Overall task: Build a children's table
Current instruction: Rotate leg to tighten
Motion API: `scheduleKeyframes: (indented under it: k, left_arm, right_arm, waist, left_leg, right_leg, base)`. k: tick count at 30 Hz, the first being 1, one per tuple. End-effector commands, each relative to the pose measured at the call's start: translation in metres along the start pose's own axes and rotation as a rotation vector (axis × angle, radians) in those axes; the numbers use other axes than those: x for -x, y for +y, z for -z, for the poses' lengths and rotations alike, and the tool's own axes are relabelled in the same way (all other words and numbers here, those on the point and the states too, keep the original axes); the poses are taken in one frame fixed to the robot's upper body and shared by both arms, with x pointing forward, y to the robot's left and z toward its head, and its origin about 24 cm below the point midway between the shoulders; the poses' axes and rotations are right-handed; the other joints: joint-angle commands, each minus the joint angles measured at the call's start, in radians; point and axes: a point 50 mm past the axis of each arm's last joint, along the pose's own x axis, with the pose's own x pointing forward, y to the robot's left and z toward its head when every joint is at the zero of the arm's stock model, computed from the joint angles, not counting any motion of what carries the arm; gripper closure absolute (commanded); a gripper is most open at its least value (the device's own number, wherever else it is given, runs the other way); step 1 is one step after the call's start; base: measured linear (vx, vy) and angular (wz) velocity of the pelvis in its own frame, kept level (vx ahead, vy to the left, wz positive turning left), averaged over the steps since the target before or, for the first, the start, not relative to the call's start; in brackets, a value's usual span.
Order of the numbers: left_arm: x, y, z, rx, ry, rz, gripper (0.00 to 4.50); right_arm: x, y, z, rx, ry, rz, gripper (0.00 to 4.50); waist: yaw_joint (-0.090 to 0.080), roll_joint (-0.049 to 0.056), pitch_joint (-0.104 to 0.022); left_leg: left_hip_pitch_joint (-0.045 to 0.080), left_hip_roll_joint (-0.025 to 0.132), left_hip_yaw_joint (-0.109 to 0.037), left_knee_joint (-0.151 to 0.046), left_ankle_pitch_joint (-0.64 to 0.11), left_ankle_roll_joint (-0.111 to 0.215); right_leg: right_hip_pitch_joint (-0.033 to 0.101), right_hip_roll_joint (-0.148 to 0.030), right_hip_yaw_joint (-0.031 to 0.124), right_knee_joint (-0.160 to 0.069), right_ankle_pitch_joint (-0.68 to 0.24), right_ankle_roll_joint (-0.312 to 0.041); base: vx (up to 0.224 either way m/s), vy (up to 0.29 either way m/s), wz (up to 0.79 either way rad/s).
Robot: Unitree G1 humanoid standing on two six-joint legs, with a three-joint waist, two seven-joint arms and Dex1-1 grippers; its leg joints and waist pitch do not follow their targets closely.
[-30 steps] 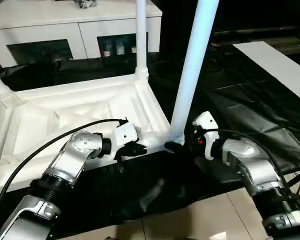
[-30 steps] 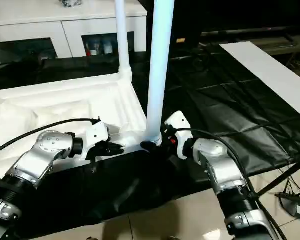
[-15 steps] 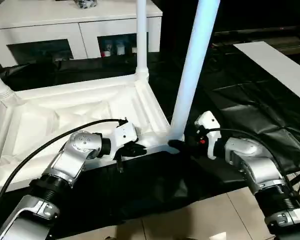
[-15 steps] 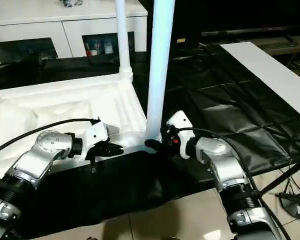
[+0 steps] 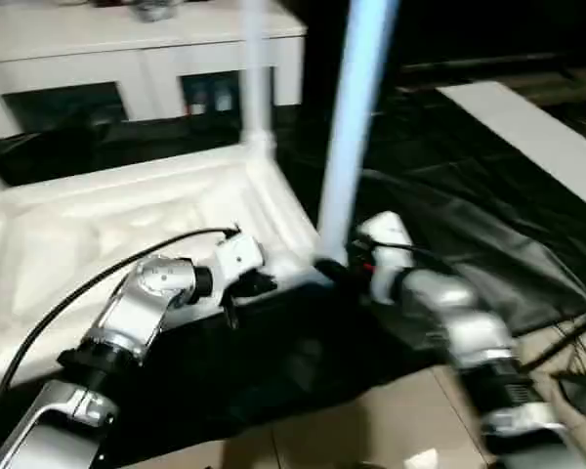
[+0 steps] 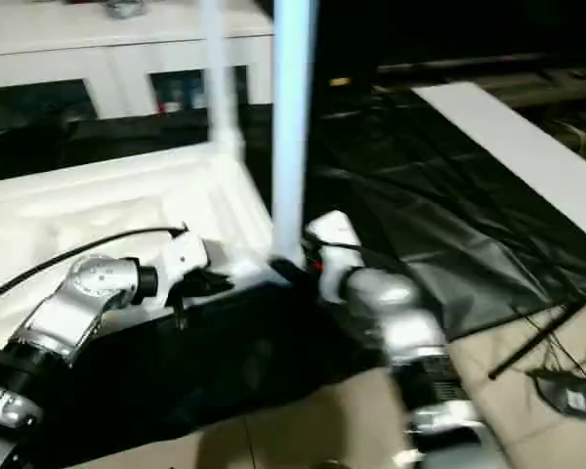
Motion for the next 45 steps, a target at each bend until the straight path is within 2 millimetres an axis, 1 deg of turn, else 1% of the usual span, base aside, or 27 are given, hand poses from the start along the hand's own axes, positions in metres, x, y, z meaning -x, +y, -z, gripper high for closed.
scheduleKeyframes:
  k: [1,3,4,5,6,11,12,13,14,15,16,17,19,20,21,23,25,28,29,30,34,37,38,40,41,43,45]
  left_arm:
    - [-0.013,-0.009,-0.015,-0.037,-0.049,0.071,4.5]
    - [-0.014,-0.009,-0.016,-0.036,-0.05,0.069,4.5]
    - [-0.019,-0.008,-0.02,-0.035,-0.058,0.053,4.5]
    - [-0.02,-0.008,-0.021,-0.035,-0.059,0.05,4.5]
    - [-0.021,-0.008,-0.022,-0.037,-0.061,0.047,4.5]
    - [-0.024,-0.006,-0.026,-0.04,-0.068,0.026,4.5]
    - [-0.024,-0.006,-0.026,-0.04,-0.068,0.024,4.5]
    - [-0.024,-0.006,-0.026,-0.039,-0.067,0.02,4.5]
    - [-0.023,-0.006,-0.025,-0.038,-0.067,0.021,4.5]
    - [-0.023,-0.006,-0.025,-0.037,-0.067,0.023,4.5]
    - [-0.023,-0.006,-0.025,-0.037,-0.067,0.023,4.5]
    - [-0.022,-0.007,-0.024,-0.038,-0.066,0.025,4.5]
    - [-0.021,-0.007,-0.023,-0.041,-0.064,0.032,4.5]
    - [-0.02,-0.007,-0.022,-0.045,-0.061,0.037,4.5]
    - [-0.019,-0.007,-0.02,-0.049,-0.057,0.041,4.5]
    - [-0.016,-0.007,-0.018,-0.052,-0.05,0.049,4.5]
    - [-0.012,-0.006,-0.016,-0.055,-0.045,0.057,4.5]
    - [-0.001,-0.005,-0.008,-0.063,-0.014,0.09,4.5]
    - [0.0,-0.005,-0.007,-0.064,-0.01,0.093,4.5]
    - [0.005,-0.002,-0.002,-0.065,0.01,0.077,4.5]
    - [0.017,0.0,0.004,-0.062,0.03,0.085,4.5]
    - [0.022,-0.002,0.006,-0.069,0.04,0.127,4.5]
    - [0.023,-0.003,0.007,-0.07,0.043,0.139,4.5]
    - [0.026,-0.005,0.008,-0.072,0.051,0.162,4.5]
    - [0.03,-0.007,0.009,-0.075,0.058,0.187,4.5]
    - [0.033,-0.008,0.01,-0.076,0.063,0.2,4.5]
    - [0.036,-0.009,0.012,-0.073,0.074,0.213,4.5]
  right_arm:
    - [0.001,-0.02,0.02,-0.099,0.079,0.32,1.91]
    - [-0.001,-0.019,0.021,-0.112,0.076,0.341,1.91]
    - [-0.009,-0.012,0.022,-0.177,0.069,0.443,1.91]
    - [-0.011,-0.01,0.022,-0.187,0.069,0.455,1.91]
    - [-0.014,-0.008,0.021,-0.198,0.069,0.47,1.91]
    - [-0.025,0.003,0.014,-0.191,0.033,0.452,1.91]
    - [-0.026,0.004,0.013,-0.198,0.024,0.447,1.91]
    - [-0.029,0.008,0.01,-0.223,-0.004,0.406,1.91]
    - [-0.029,0.009,0.005,-0.218,-0.037,0.4,1.56]
    - [-0.029,0.01,0.002,-0.211,-0.058,0.398,1.56]
    - [-0.029,0.01,0.002,-0.211,-0.058,0.398,1.35]
    - [-0.028,0.011,-0.003,-0.202,-0.084,0.372,1.19]
    - [-0.026,0.009,-0.009,-0.178,-0.111,0.369,1.12]
    - [-0.024,0.007,-0.013,-0.161,-0.129,0.368,1.02]
    - [-0.021,0.004,-0.018,-0.145,-0.145,0.373,0.77]
    - [-0.015,0.001,-0.021,-0.107,-0.148,0.341,0.71]
    - [-0.01,0.001,-0.023,-0.07,-0.143,0.291,0.64]
    - [0.013,-0.003,-0.025,0.016,-0.116,0.084,0.64]
    - [0.015,-0.003,-0.025,0.021,-0.112,0.061,0.64]
    - [0.027,-0.006,-0.025,0.066,-0.093,-0.026,0.64]
    - [0.05,-0.007,-0.015,0.166,-0.009,-0.252,0.64]
    - [0.057,-0.007,-0.009,0.189,0.042,-0.325,0.64]
    - [0.057,-0.008,-0.008,0.189,0.047,-0.331,0.64]
    - [0.059,-0.008,-0.009,0.183,0.058,-0.347,0.64]
    - [0.058,-0.01,-0.01,0.196,0.065,-0.34,0.64]
    - [0.057,-0.011,-0.011,0.2,0.067,-0.345,0.64]
    - [0.055,-0.012,-0.013,0.2,0.059,-0.354,0.64]
  waist:
    - [0.003,0.01,-0.053]
    - [-0.001,0.01,-0.053]
    - [-0.006,0.012,-0.054]
    - [-0.006,0.016,-0.054]
    - [-0.008,0.014,-0.056]
    - [-0.01,0.016,-0.058]
    - [-0.011,0.009,-0.058]
    - [-0.009,0.013,-0.059]
    - [-0.009,0.013,-0.059]
    - [-0.009,0.014,-0.058]
    - [-0.008,0.014,-0.058]
    - [-0.008,0.02,-0.058]
    - [-0.008,0.018,-0.057]
    - [-0.007,0.013,-0.057]
    - [0.005,0.015,-0.06]
    - [0.018,0.015,-0.059]
    - [0.031,0.015,-0.058]
    - [0.039,0.014,-0.058]
    - [0.036,0.014,-0.055]
    - [0.037,0.018,-0.057]
    - [0.038,0.014,-0.053]
    - [0.028,0.007,-0.049]
    - [0.028,0.009,-0.05]
    - [0.025,0.01,-0.051]
    - [0.026,0.009,-0.053]
    - [0.028,0.013,-0.055]
    - [0.031,0.01,-0.057]
  left_leg:
    - [0.009,0.036,-0.022,-0.085,-0.299,-0.029]
    - [0.012,0.033,-0.019,-0.083,-0.302,-0.036]
    - [0.012,0.032,-0.02,-0.086,-0.308,-0.04]
    - [0.014,0.031,-0.02,-0.085,-0.313,-0.041]
    - [0.014,0.031,-0.02,-0.085,-0.32,-0.042]
    - [0.009,0.031,-0.018,-0.083,-0.291,-0.025]
    - [0.007,0.031,-0.017,-0.083,-0.286,-0.021]
    - [0.008,0.032,-0.016,-0.081,-0.272,-0.011]
    - [0.007,0.033,-0.017,-0.082,-0.266,-0.009]
    - [0.007,0.033,-0.016,-0.082,-0.261,-0.007]
    - [0.008,0.033,-0.016,-0.083,-0.263,-0.007]
    - [0.009,0.033,-0.016,-0.083,-0.266,-0.008]
    - [0.011,0.034,-0.016,-0.083,-0.278,-0.009]
    - [0.01,0.034,-0.015,-0.083,-0.274,-0.008]
    - [0.019,0.036,-0.01,-0.078,-0.254,-0.001]
    - [0.013,0.034,-0.008,-0.078,-0.212,0.01]
    - [0.012,0.035,-0.009,-0.079,-0.191,0.012]
    - [0.011,0.037,-0.012,-0.079,-0.192,0.018]
    - [0.009,0.037,-0.011,-0.081,-0.195,0.021]
    - [0.011,0.035,-0.011,-0.078,-0.201,0.026]
    - [0.005,0.035,-0.012,-0.079,-0.234,0.028]
    - [0.0,0.033,-0.017,-0.08,-0.276,0.022]
    - [0.002,0.035,-0.018,-0.08,-0.275,0.022]
    - [0.004,0.037,-0.019,-0.08,-0.261,0.022]
    - [0.009,0.038,-0.016,-0.077,-0.247,0.024]
    - [0.007,0.039,-0.016,-0.077,-0.211,0.029]
    - [0.009,0.037,-0.014,-0.075,-0.196,0.035]
  right_leg:
    - [0.039,-0.058,0.045,-0.087,-0.351,-0.189]
    - [0.032,-0.057,0.048,-0.088,-0.324,-0.198]
    - [0.034,-0.055,0.046,-0.085,-0.293,-0.205]
    - [0.033,-0.054,0.047,-0.085,-0.289,-0.208]
    - [0.035,-0.054,0.046,-0.084,-0.278,-0.212]
    - [0.041,-0.054,0.047,-0.075,-0.195,-0.232]
    - [0.043,-0.053,0.047,-0.076,-0.192,-0.232]
    - [0.044,-0.056,0.048,-0.074,-0.175,-0.238]
    - [0.044,-0.055,0.048,-0.073,-0.168,-0.239]
    - [0.044,-0.054,0.048,-0.072,-0.158,-0.243]
    - [0.044,-0.053,0.047,-0.072,-0.157,-0.245]
    - [0.044,-0.053,0.047,-0.072,-0.157,-0.246]
    - [0.044,-0.054,0.048,-0.074,-0.165,-0.246]
    - [0.046,-0.053,0.048,-0.074,-0.165,-0.246]
    - [0.039,-0.054,0.051,-0.073,-0.144,-0.249]
    - [0.045,-0.051,0.051,-0.068,-0.107,-0.248]
    - [0.047,-0.05,0.05,-0.064,-0.096,-0.232]
    - [0.054,-0.052,0.05,-0.065,-0.092,-0.219]
    - [0.053,-0.05,0.051,-0.065,-0.092,-0.218]
    - [0.052,-0.049,0.05,-0.065,-0.089,-0.222]
    - [0.055,-0.053,0.05,-0.073,-0.146,-0.221]
    - [0.052,-0.057,0.047,-0.087,-0.304,-0.199]
    - [0.05,-0.058,0.048,-0.087,-0.314,-0.197]
    - [0.047,-0.055,0.05,-0.085,-0.293,-0.205]
    - [0.042,-0.053,0.051,-0.083,-0.253,-0.221]
    - [0.045,-0.05,0.05,-0.072,-0.166,-0.248]
    - [0.047,-0.049,0.049,-0.067,-0.13,-0.259]
  base:
    - [0.0,0.0,0.0]
    - [0.0,0.0,0.0]
    - [0.0,0.0,0.0]
    - [0.0,0.0,0.0]
    - [0.0,0.0,0.0]
    - [0.0,0.0,0.0]
    - [0.0,0.0,0.0]
    - [0.0,0.0,0.0]
    - [0.0,0.0,0.0]
    - [0.0,0.0,0.0]
    - [0.0,0.0,0.0]
    - [0.0,0.0,0.0]
    - [0.0,0.0,0.0]
    - [0.0,0.0,0.0]
    - [0.0,0.0,0.0]
    - [0.0,0.0,0.0]
    - [0.0,0.0,0.0]
    - [0.0,0.0,0.0]
    - [0.0,0.0,0.0]
    - [0.0,0.0,0.0]
    - [0.0,0.0,0.0]
    - [0.0,0.0,0.0]
    - [0.0,0.0,0.0]
    - [0.0,0.0,0.0]
    - [0.0,0.0,0.0]
    - [0.0,0.0,0.0]
    - [0.0,0.0,0.0]
